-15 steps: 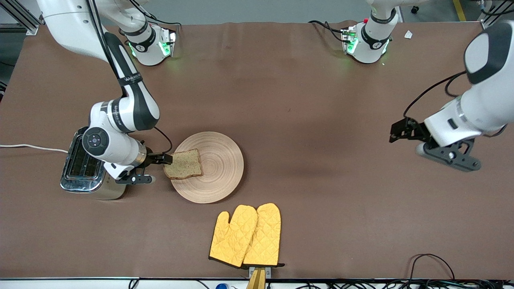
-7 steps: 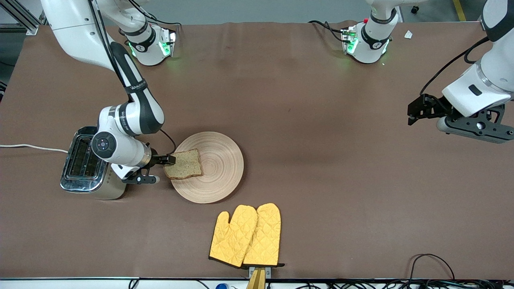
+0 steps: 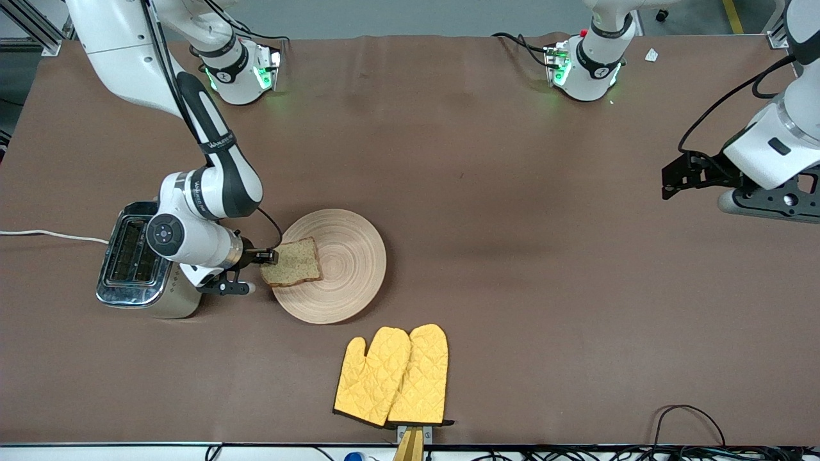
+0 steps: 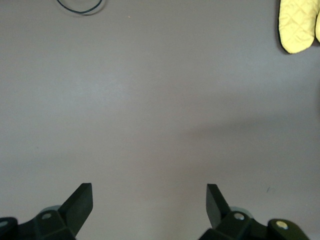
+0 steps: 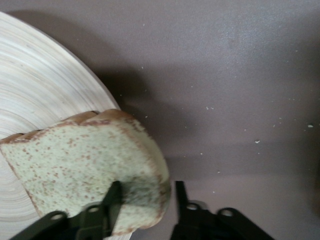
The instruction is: Move plate and put bread in toaster
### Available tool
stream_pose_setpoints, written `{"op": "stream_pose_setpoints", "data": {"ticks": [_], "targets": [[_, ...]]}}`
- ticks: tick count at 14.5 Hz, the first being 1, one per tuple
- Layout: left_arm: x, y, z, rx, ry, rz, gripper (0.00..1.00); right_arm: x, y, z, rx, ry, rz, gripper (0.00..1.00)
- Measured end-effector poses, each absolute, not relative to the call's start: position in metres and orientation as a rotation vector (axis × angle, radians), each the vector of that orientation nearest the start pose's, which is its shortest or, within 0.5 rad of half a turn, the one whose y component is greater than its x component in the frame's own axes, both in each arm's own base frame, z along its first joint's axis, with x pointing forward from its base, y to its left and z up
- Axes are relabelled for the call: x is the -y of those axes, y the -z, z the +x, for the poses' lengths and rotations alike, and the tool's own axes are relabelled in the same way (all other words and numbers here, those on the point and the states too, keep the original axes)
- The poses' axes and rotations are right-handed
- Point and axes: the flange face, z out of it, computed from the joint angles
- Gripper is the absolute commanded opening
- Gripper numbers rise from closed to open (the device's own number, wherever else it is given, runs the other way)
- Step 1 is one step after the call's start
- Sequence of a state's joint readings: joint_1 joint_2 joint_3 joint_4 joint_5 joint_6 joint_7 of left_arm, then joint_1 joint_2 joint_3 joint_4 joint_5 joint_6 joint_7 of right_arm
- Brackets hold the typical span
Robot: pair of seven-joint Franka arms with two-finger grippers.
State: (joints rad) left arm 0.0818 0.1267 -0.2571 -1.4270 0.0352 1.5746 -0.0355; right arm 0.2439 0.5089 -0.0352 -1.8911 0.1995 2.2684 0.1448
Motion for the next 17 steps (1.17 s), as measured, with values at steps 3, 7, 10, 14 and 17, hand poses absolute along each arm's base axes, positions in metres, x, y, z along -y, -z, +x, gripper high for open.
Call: {"op": "stream_pose_setpoints", "data": {"ticks": [3,7,10,14,17], "targets": [[0.099,-0.638,0.575,-0.161,0.067,-3.127,1.00,-0.131,-0.224,0.606,-0.117,-0.230,-3.031,0.11],[0.090,-0.645,0.568,-0.128,0.042,-3.112,1.00,-0.130,-0.225,0.606,-0.121,-0.234,-3.031,0.04],[0.088,-0.644,0.568,-0.122,0.035,-3.111,1.00,-0.133,-0.237,0.612,-0.132,-0.271,-3.021,0.00],[0.087,-0.641,0.568,-0.121,0.028,-3.110,1.00,-0.140,-0.270,0.627,-0.129,-0.329,-3.005,0.00],[0.091,-0.640,0.568,-0.130,0.026,-3.110,1.00,-0.141,-0.302,0.636,-0.110,-0.409,-2.993,0.00]]}}
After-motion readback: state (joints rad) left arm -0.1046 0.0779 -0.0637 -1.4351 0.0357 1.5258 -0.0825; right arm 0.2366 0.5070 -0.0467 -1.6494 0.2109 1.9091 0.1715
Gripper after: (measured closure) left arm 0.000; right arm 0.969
